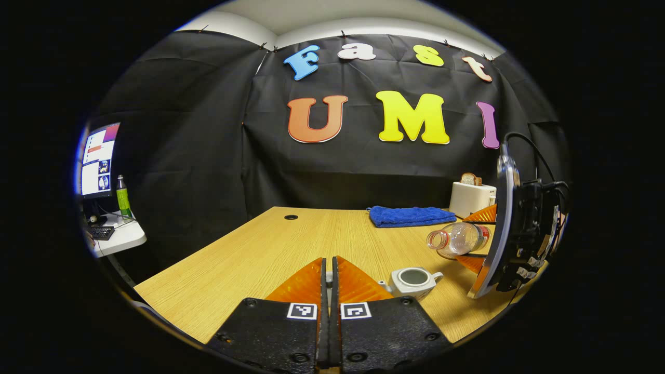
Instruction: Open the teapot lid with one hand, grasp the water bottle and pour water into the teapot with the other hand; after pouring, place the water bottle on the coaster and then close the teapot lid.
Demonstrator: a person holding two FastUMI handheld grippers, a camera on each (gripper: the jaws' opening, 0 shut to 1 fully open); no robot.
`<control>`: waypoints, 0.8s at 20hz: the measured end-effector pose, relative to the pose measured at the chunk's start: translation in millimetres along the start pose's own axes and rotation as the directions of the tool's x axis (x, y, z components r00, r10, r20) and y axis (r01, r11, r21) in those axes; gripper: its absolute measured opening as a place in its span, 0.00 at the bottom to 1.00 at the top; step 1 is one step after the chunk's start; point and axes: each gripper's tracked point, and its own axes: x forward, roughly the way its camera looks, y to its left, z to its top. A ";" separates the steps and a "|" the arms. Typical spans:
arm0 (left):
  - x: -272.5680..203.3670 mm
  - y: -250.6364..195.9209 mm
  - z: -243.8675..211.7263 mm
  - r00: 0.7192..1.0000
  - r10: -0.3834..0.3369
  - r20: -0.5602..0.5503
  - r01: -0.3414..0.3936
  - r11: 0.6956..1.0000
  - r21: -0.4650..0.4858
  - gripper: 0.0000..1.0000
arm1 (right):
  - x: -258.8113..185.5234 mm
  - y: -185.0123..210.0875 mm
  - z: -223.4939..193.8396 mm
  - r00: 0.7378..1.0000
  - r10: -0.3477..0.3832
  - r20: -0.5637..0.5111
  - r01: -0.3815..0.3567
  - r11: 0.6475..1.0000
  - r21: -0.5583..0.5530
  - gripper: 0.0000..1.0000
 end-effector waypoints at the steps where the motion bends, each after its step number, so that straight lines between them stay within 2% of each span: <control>1: 0.2 2.2 -0.3 1.000 0.000 0.000 0.000 1.000 -0.005 0.02 | 0.2 -0.9 0.0 1.000 -0.011 0.002 0.011 0.999 -0.033 0.74; 7: -3.0 8.9 4.0 1.000 0.007 0.008 -0.007 1.000 -0.021 0.03 | -0.1 -5.4 15.2 0.997 -0.060 0.043 0.066 0.984 -0.165 0.74; 10: -1.4 8.3 3.8 1.000 0.005 0.009 -0.004 1.000 -0.018 0.03 | -0.1 -4.4 19.0 0.997 -0.052 0.050 0.062 0.976 -0.210 0.74; 16: -5.4 7.8 6.3 1.000 0.000 0.013 0.000 1.000 -0.011 0.03 | -3.9 -13.5 22.7 0.993 -0.096 0.074 0.115 0.932 -0.344 0.72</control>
